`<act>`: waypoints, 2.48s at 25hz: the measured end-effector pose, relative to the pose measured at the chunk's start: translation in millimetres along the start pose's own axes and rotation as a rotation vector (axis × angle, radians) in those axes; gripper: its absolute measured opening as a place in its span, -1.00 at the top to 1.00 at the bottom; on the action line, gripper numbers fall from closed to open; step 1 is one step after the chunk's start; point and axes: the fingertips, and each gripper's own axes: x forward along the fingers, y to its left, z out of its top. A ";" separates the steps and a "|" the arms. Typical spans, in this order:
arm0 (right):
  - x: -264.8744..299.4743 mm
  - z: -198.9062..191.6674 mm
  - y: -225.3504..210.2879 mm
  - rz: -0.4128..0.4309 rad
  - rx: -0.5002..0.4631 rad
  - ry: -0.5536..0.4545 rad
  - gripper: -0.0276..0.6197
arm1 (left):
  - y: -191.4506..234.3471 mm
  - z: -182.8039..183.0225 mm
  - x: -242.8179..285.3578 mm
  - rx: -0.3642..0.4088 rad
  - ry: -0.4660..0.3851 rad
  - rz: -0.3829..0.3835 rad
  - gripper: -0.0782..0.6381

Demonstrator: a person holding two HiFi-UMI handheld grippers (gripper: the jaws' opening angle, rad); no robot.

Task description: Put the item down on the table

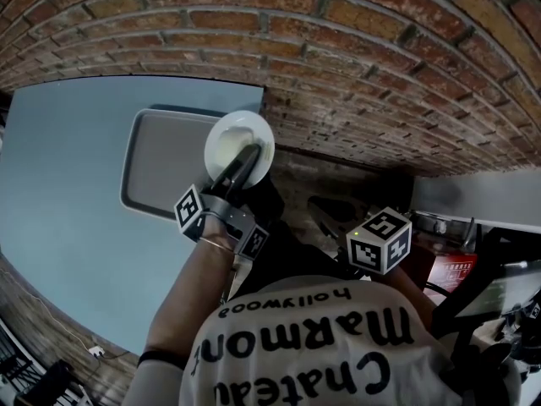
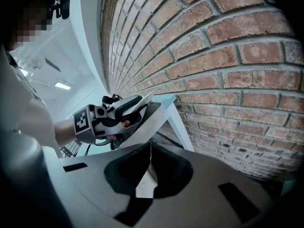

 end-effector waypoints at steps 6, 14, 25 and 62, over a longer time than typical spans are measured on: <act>-1.0 -1.8 -0.1 0.000 0.001 0.000 0.88 | 0.4 -2.1 2.3 -0.068 -0.018 -0.017 0.50; 0.8 -1.8 2.5 0.007 -0.002 0.003 0.88 | 6.3 -15.3 4.8 -0.126 -0.013 -0.012 0.49; -1.9 -3.8 -2.6 0.000 0.004 0.012 0.88 | -2.5 -6.9 13.1 -0.227 -0.075 -0.103 0.48; -6.6 -8.4 -4.8 0.011 0.017 0.021 0.88 | 20.0 -28.7 17.1 -0.333 -0.072 -0.026 0.38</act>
